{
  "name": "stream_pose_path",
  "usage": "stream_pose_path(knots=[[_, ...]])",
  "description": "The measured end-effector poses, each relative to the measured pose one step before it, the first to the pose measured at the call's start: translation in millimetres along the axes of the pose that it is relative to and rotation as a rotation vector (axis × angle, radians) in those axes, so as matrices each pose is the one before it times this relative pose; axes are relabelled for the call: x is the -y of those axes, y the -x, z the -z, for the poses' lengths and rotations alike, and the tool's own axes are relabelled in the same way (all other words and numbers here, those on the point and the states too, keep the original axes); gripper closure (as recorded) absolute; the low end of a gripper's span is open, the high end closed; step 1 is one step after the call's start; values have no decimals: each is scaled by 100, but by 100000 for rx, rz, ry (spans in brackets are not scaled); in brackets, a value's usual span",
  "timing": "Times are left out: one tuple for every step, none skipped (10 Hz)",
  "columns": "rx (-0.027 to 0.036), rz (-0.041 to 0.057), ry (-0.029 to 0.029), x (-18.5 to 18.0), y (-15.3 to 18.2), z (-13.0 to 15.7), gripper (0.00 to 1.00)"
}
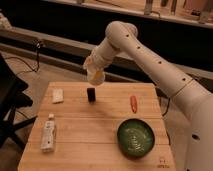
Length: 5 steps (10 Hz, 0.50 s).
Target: Place the ceramic cup over the eraser
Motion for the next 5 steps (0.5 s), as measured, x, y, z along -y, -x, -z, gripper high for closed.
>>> stream_pose_path(knots=[[1305,-162,662,39,114,-473,100],[1534,-353,1025,-15,69,-741,100],[1568,-574,1152,-54,30,-777,100],[1170,-768,1007,-90,-133,-572,100],[1422,-1040,1273,-162,-233,-690,100]])
